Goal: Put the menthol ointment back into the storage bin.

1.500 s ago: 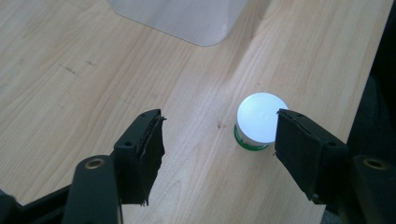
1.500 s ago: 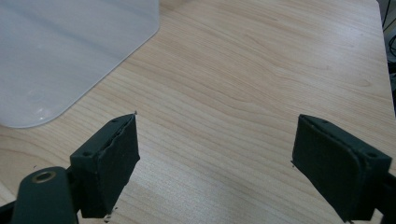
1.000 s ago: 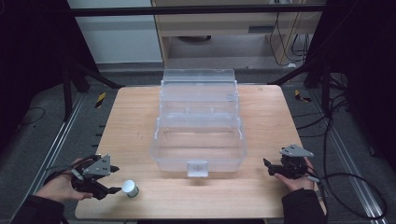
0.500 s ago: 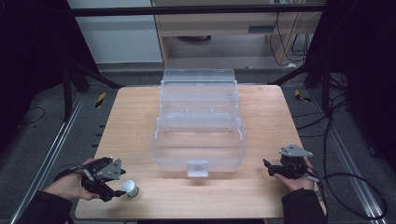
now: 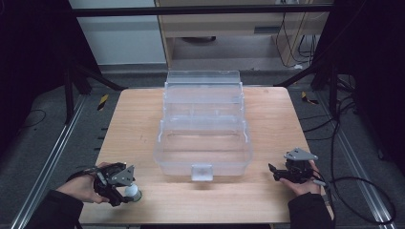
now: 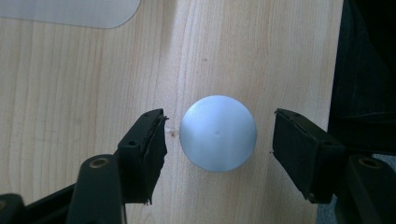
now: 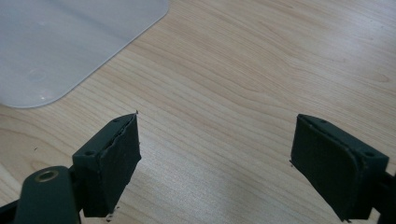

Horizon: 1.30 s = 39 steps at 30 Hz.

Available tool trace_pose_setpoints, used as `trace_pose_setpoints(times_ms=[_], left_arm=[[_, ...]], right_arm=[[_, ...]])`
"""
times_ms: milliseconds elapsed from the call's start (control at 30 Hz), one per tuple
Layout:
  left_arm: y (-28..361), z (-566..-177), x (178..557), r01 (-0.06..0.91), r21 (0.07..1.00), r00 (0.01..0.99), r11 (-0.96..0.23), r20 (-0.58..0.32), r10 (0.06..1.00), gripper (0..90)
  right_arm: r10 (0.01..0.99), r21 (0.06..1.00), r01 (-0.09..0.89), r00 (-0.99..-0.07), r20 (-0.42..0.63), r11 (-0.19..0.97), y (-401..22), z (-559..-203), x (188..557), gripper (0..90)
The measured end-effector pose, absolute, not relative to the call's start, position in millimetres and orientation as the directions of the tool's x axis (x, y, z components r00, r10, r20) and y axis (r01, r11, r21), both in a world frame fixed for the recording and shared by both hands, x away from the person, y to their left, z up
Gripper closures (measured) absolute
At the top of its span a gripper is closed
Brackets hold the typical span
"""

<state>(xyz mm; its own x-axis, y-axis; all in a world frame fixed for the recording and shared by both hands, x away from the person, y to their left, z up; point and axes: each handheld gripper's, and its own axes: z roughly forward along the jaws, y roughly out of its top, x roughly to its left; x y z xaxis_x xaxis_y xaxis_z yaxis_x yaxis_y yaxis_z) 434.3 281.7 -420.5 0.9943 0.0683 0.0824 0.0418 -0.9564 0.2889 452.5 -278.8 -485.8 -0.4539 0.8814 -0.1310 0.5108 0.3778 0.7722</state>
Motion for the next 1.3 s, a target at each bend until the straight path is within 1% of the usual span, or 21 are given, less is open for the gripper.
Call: trace_pose_setpoints(times_ms=[100, 267, 400, 600, 800, 1033, 1133, 1300], left_arm=[[281, -423, 436, 0.028, 0.272, 0.995, -0.962, 0.083, 0.053, 36.3], [281, -428, 439, 0.024, 0.245, 0.996, -0.969, 0.074, 0.043, 42.1], [283, -429, 440, 0.019, 0.247, 0.997, -0.969, 0.063, 0.035, 46.4], [279, -429, 442, 0.011, 0.238, 0.998, -0.971, 0.062, 0.027, 45.6], [274, -429, 443, 0.002, 0.213, 0.998, -0.977, 0.056, 0.014, 49.5], [270, -427, 445, 0.003, 0.195, 0.999, -0.981, 0.053, 0.014, 49.9], [270, -421, 445, 0.013, 0.209, 0.998, -0.978, 0.052, 0.024, 49.9], [271, -404, 446, 0.02, 0.22, 0.996, -0.975, 0.078, 0.038, 49.9]], right_arm=[[0.882, 0.771, 0.515, -0.454, -0.125, 0.374, -279, -486, 453, 16.2], [0.88, 0.77, 0.514, -0.458, -0.126, 0.378, -278, -486, 453, 16.4], [0.877, 0.767, 0.513, -0.462, -0.133, 0.386, -278, -487, 453, 16.4], [0.878, 0.767, 0.513, -0.461, -0.133, 0.386, -279, -486, 453, 16.4], [0.876, 0.765, 0.513, -0.463, -0.135, 0.389, -279, -486, 453, 16.4], [0.877, 0.761, 0.521, -0.463, -0.13, 0.387, -278, -487, 453, 16.4], [0.877, 0.762, 0.521, -0.462, -0.128, 0.386, -278, -487, 453, 16.4], [0.876, 0.762, 0.519, -0.464, -0.129, 0.387, -278, -487, 453, 16.4]])
